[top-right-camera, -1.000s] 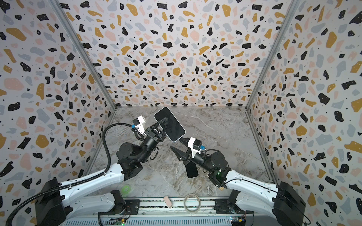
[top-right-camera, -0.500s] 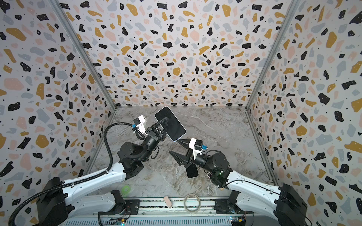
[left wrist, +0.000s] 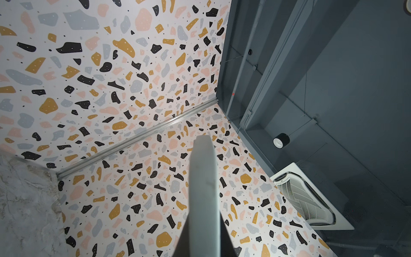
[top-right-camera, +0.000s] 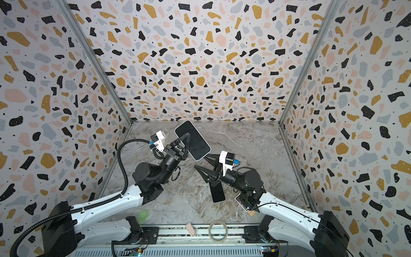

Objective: Take the phone out of the phone case
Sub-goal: Remove the phone case from the phone.

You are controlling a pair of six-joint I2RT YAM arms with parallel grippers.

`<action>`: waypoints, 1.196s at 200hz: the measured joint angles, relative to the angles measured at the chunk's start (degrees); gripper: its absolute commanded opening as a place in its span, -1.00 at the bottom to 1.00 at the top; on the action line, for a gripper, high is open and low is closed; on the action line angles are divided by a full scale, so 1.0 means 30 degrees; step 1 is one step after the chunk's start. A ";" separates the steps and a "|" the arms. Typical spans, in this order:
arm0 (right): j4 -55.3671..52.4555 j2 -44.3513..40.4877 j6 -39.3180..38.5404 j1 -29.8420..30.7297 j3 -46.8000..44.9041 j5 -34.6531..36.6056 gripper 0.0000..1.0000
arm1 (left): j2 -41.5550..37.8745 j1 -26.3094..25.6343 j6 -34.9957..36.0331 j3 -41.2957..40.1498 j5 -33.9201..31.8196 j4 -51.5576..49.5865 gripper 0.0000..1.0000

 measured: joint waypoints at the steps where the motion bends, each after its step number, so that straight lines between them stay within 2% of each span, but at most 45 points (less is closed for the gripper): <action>1: 0.0000 0.0000 -0.0007 0.0000 0.0000 0.0000 0.10 | 0.0000 0.0000 0.0000 0.0000 0.0000 0.0000 -1.00; 28: 0.0000 0.0168 0.0058 -0.0095 0.0000 -0.0095 0.07 | 0.0000 0.0000 -0.0007 -0.0007 0.0124 0.0007 -1.00; 114: 0.0051 0.0452 0.0284 -0.0372 0.0233 -0.0138 -0.21 | 0.0022 0.0000 -0.0007 -0.0109 0.0350 0.0138 -1.00; 138: 0.0051 0.0481 0.0364 -0.0393 0.0233 -0.0160 -0.20 | 0.0036 0.0000 -0.0015 -0.0109 0.0408 0.0219 -1.00; 169: 0.0058 0.0488 0.0408 -0.0415 0.0233 -0.0306 -0.07 | 0.0036 0.0000 -0.0015 -0.0109 0.0401 0.0342 -1.00; 239: 0.0044 0.0685 0.0415 -0.0430 0.0233 -0.0554 -0.10 | 0.0051 0.0000 -0.0029 -0.0109 0.0415 0.0415 -1.00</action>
